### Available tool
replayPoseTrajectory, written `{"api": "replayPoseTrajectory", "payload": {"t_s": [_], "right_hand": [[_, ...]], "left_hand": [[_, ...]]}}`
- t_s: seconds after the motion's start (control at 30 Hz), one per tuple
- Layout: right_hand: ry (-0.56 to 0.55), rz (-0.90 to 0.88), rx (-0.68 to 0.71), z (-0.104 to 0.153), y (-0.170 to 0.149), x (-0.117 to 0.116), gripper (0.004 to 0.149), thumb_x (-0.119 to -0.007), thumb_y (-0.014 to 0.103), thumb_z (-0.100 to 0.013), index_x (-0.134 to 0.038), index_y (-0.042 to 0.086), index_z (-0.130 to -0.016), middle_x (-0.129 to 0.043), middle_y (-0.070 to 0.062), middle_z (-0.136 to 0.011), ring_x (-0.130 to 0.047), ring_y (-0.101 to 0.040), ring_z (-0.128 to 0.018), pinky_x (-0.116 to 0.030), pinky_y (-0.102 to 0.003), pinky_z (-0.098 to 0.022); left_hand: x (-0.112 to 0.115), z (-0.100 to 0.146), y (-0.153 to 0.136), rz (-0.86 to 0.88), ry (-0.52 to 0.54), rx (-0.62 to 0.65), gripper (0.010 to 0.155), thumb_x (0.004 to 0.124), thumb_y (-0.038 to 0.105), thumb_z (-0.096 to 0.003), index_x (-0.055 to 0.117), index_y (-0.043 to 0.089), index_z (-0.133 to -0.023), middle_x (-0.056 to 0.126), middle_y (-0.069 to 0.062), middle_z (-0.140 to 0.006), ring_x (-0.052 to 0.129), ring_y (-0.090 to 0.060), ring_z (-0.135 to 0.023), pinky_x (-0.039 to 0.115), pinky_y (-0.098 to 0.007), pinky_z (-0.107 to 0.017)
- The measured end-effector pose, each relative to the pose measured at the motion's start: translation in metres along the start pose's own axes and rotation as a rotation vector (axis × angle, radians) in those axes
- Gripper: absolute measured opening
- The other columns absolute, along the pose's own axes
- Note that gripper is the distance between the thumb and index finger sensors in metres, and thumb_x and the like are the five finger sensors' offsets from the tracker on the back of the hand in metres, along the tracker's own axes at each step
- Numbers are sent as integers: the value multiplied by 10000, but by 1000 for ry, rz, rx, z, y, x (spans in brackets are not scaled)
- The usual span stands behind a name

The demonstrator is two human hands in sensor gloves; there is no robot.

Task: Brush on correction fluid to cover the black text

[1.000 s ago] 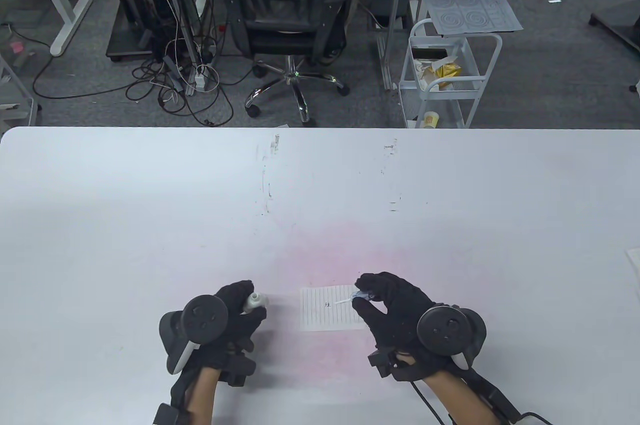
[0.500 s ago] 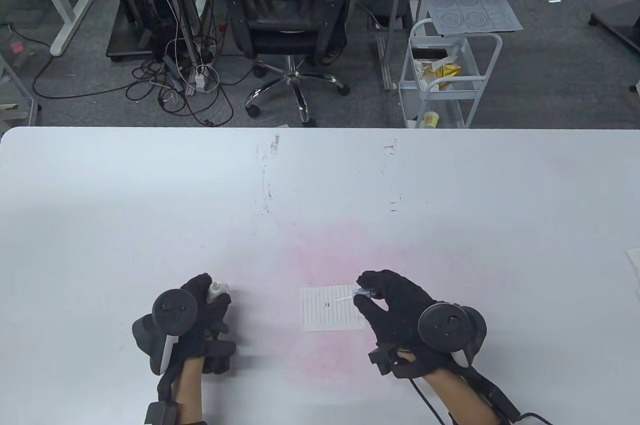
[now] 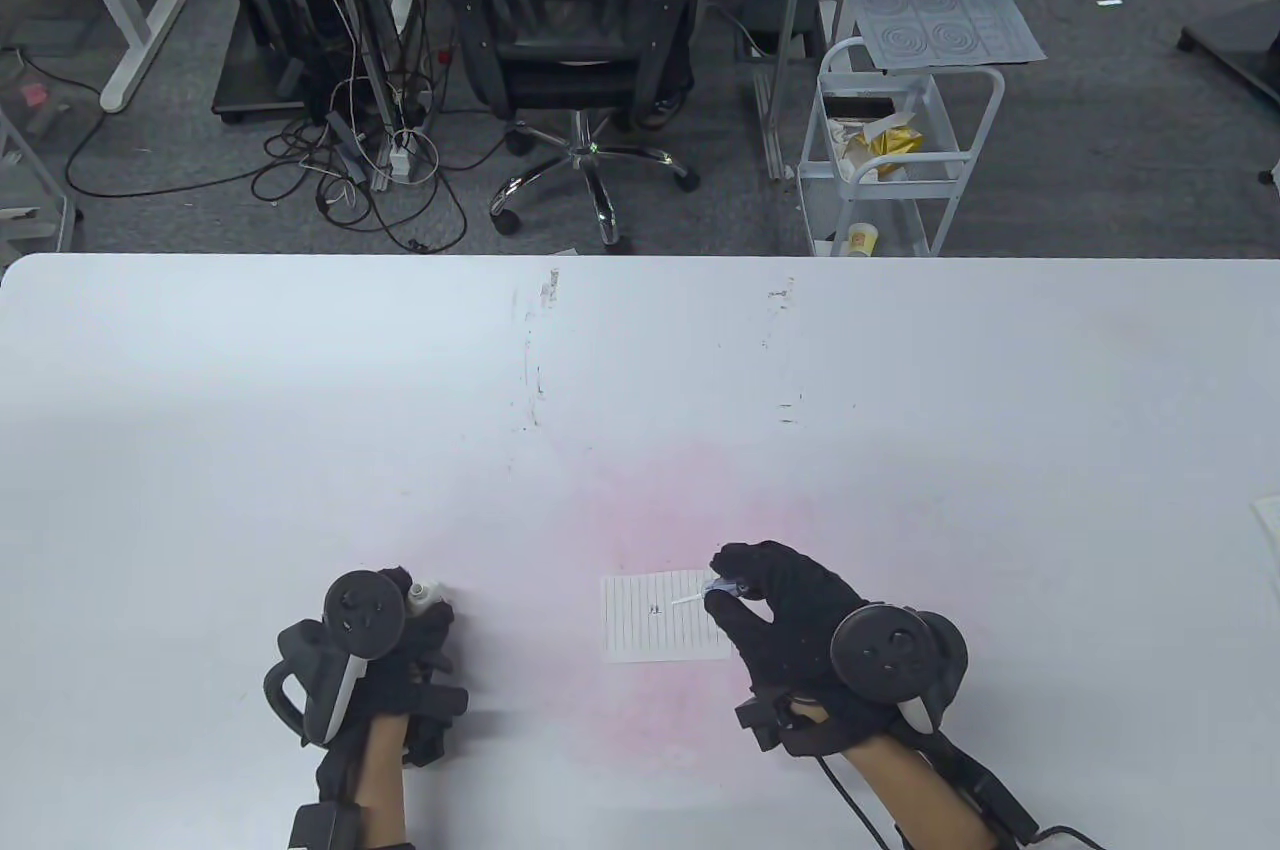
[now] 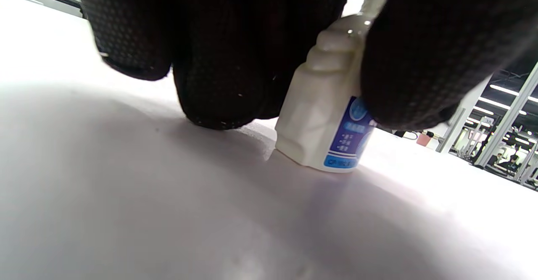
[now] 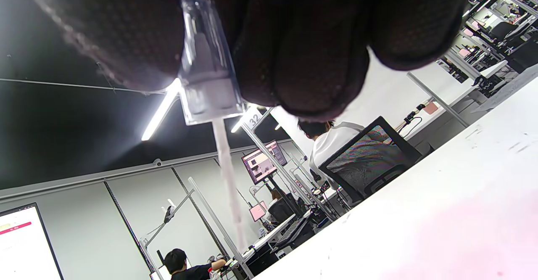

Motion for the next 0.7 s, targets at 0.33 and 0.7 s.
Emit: {"api": "replayPoseTrajectory", "payload": {"t_s": [0.33, 0.7], "right_hand": [[-1, 5, -23, -3, -5, -3, 486, -873, 451, -357, -828, 198, -770, -877, -48, -713, -1009, -274, -487, -783, -528, -475], [-9, 14, -42, -6, -9, -7, 487, -873, 450, -359, -826, 198, -773, -874, -48, -717, -1009, -275, -491, -782, -528, -477]], "left_hand": [[-33, 26, 29, -31, 202, 154, 814, 881, 611, -332, 640, 249, -1020, 757, -102, -1046, 862, -351, -929, 707, -575, -675], [-56, 61, 83, -16, 349, 440, 746, 758, 611, -407, 569, 293, -1054, 611, -63, -1141, 668, -339, -1079, 602, -595, -749]]}}
Point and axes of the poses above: the tracker on the back of each hand, its own y axis roughly to the thumb side, its own z axis roughly from the fingertips to the wrist, x = y × z, the point moved 2 cm from there along -z, roughly from the wrist to the fingertips
